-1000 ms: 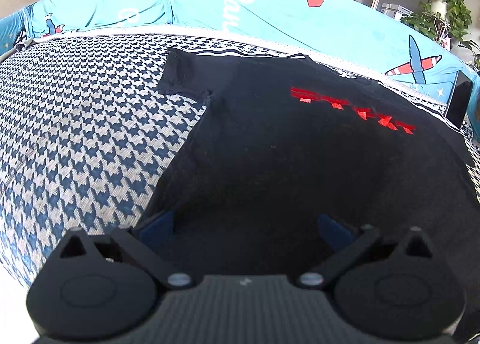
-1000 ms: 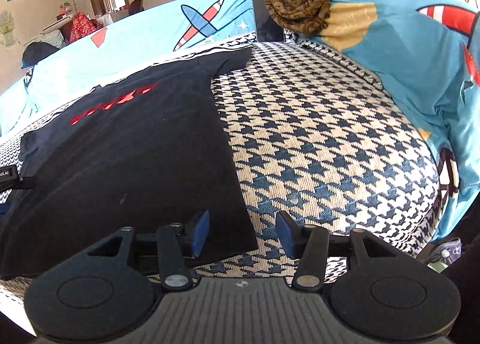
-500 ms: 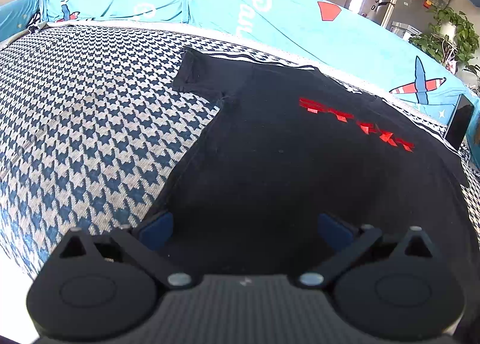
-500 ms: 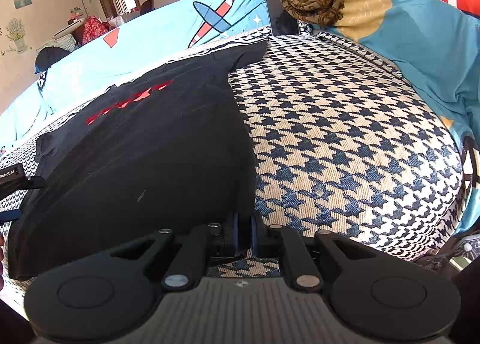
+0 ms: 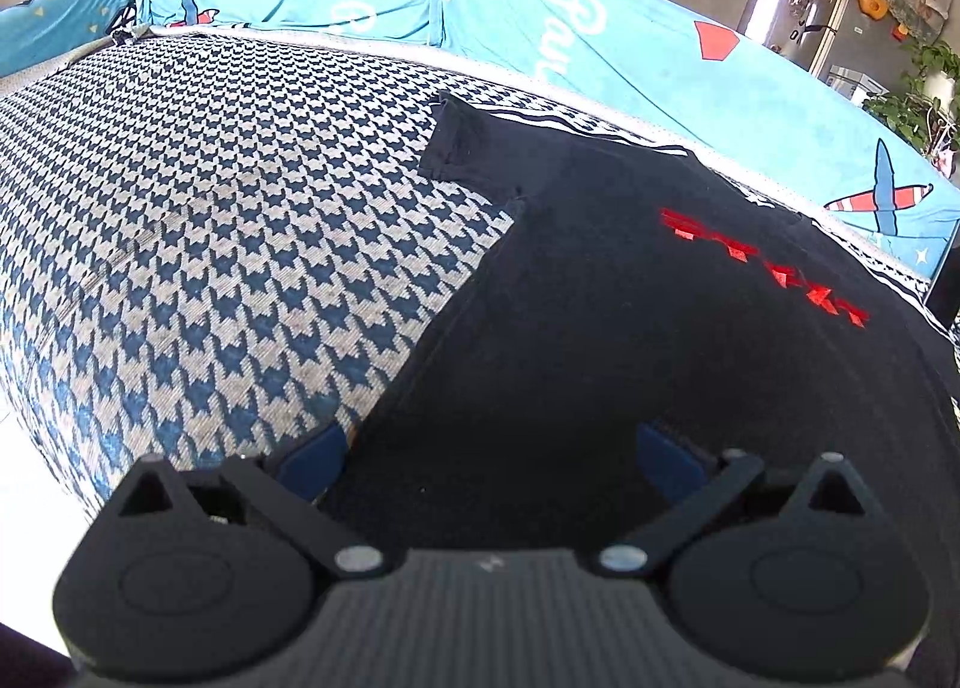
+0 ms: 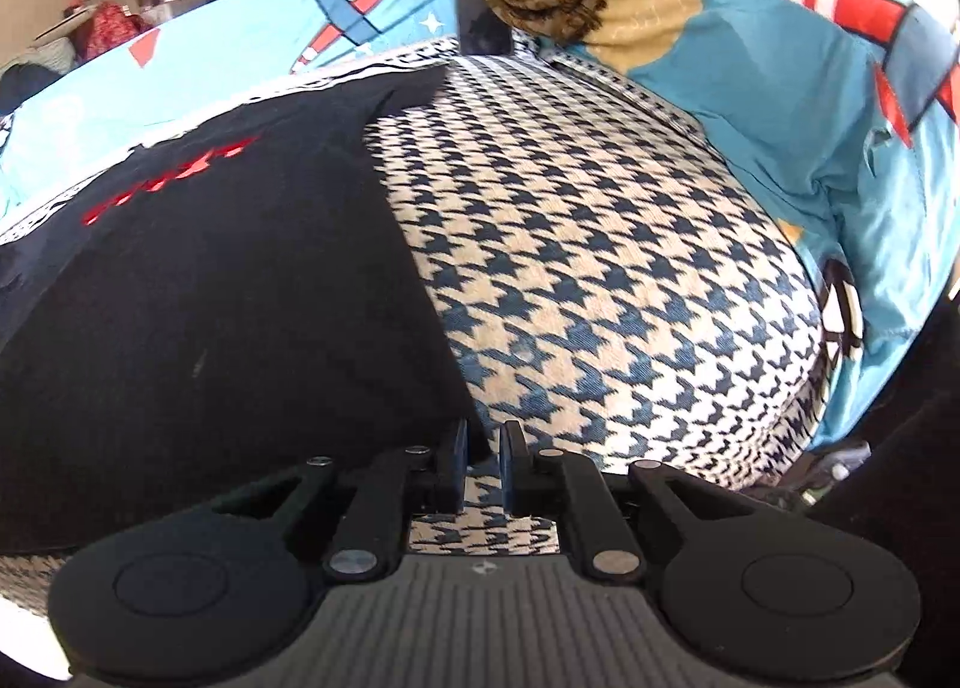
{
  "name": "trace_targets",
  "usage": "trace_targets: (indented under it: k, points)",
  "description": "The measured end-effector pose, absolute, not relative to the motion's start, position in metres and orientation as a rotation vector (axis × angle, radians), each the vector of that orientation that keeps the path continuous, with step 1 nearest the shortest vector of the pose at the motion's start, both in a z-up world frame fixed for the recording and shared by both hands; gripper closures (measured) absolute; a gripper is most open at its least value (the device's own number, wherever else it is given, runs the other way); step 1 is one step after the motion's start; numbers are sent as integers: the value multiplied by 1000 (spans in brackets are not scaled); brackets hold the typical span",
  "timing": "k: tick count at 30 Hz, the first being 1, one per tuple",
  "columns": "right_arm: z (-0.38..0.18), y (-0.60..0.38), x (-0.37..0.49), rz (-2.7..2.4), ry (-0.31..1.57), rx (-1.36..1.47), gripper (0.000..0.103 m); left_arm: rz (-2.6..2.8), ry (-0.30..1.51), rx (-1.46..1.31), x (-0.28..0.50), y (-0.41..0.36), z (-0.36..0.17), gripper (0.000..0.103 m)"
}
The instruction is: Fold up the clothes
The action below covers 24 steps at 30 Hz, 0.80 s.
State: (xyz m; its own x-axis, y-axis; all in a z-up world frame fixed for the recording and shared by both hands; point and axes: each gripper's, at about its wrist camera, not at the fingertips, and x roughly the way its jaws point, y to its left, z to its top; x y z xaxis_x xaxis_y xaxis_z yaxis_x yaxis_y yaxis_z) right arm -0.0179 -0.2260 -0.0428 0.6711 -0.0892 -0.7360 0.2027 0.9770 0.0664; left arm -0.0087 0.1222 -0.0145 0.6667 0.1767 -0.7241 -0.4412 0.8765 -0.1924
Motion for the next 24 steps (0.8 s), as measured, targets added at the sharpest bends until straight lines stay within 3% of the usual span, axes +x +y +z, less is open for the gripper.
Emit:
trace_targets:
  k: [6, 24]
  points:
    - [-39, -229, -22, -150, 789, 175, 93, 391, 815, -178, 0, 100, -24, 0]
    - [-30, -204, -20, -68, 744, 117, 81, 402, 795, -179, -6, 98, -26, 0]
